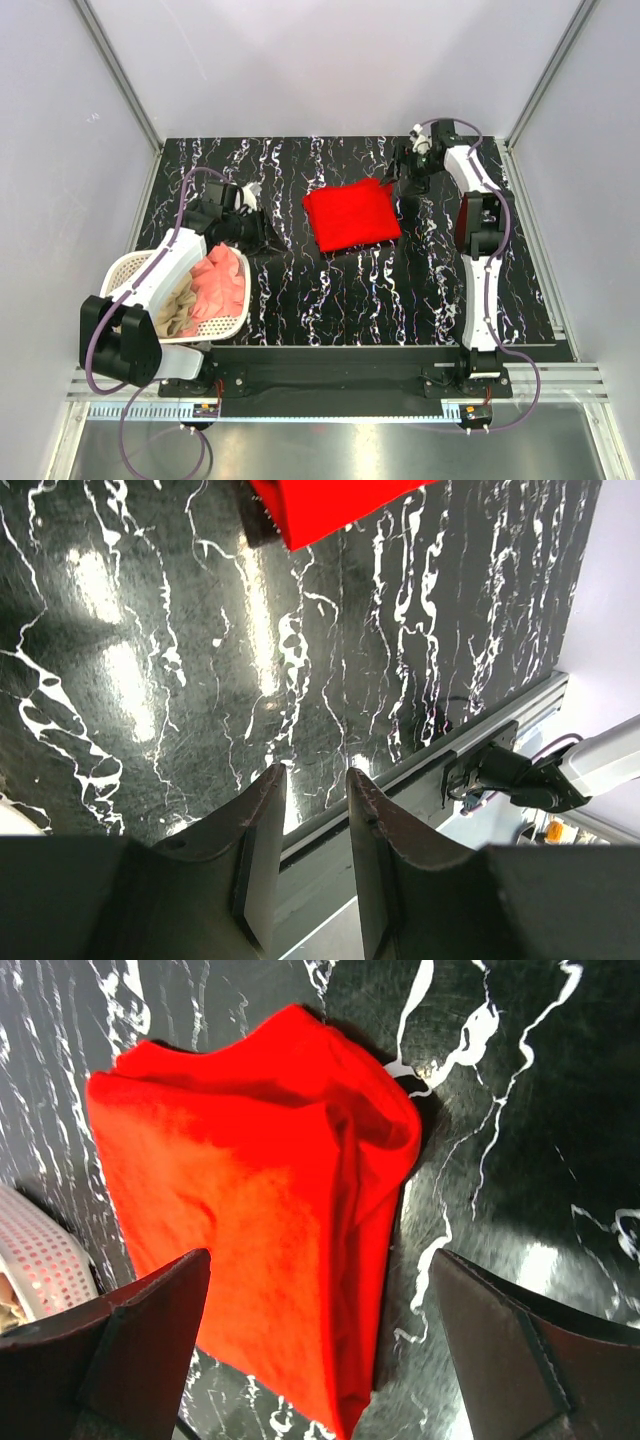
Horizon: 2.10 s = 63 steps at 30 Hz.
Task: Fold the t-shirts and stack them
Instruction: Fold the tshirt, then neatly place the folded tshirt to the corner
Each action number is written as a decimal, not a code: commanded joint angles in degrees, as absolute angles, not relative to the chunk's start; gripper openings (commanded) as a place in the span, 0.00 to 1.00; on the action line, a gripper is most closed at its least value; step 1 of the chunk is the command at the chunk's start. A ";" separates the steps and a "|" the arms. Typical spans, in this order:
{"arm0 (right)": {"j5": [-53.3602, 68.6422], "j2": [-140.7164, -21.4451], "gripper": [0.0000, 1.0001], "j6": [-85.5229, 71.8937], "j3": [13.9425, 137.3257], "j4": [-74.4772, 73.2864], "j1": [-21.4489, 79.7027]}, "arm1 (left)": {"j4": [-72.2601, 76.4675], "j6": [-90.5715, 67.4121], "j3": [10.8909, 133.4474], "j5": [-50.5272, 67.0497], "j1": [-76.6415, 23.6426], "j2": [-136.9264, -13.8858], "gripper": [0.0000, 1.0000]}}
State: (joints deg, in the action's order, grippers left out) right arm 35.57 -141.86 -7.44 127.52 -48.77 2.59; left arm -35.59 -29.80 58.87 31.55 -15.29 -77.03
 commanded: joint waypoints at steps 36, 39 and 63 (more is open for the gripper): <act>28.16 -150.74 0.00 -11.51 137.20 -48.26 8.00 | -34.71 -29.18 52.12 35.33 -12.92 -74.80 0.36; 20.52 -147.84 0.00 -10.55 137.28 -48.16 8.00 | -36.46 -28.13 52.29 34.46 -12.83 -74.44 0.36; -3.69 -147.56 0.00 21.99 149.57 -43.07 -8.87 | -43.94 -26.37 52.73 28.57 -12.57 -77.78 0.36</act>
State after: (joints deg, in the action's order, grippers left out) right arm -2.94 -146.56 19.92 144.33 -46.52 -7.22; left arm -44.49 -25.50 51.57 29.26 -12.86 -76.73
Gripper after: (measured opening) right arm 0.037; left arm 0.355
